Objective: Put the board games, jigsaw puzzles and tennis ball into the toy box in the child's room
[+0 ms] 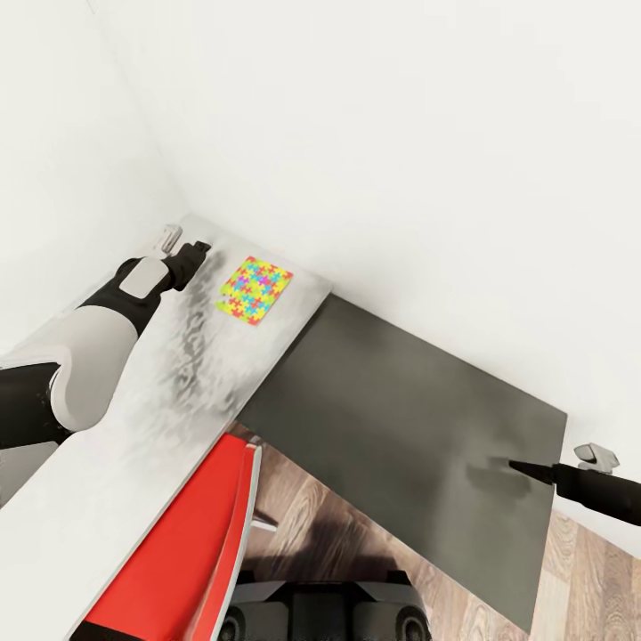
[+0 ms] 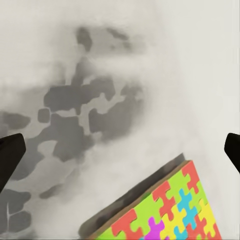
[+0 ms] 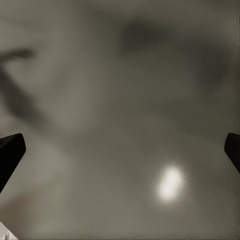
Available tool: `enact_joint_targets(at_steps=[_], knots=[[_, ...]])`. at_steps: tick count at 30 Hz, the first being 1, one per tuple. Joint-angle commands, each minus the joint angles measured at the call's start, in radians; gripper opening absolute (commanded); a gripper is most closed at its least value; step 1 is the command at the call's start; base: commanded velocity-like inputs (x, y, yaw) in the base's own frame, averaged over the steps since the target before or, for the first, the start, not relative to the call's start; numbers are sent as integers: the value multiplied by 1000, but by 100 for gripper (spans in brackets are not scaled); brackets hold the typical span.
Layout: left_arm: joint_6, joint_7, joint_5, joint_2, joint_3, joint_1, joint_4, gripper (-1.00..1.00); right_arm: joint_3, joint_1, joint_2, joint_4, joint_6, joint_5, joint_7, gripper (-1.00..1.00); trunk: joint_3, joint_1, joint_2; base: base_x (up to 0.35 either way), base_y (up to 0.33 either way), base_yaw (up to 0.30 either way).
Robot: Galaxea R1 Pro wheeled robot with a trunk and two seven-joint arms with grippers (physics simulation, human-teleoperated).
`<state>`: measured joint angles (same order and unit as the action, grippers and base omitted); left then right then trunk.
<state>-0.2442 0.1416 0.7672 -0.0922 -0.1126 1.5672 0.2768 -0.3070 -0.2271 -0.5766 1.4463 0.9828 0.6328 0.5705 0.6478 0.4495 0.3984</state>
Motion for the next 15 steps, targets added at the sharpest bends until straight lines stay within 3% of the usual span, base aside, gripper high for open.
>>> enact_joint_targets(at_steps=[1, 15], knots=[[-5, 5, 7, 3, -3, 0, 1, 100, -2, 0, 0, 0, 5, -4, 6, 100, 3, 0, 2, 0, 0, 0], [-4, 5, 4, 11, -1, 0, -2, 100, -2, 1, 0, 1, 25, -4, 6, 100, 26, 0, 2, 0, 0, 0]])
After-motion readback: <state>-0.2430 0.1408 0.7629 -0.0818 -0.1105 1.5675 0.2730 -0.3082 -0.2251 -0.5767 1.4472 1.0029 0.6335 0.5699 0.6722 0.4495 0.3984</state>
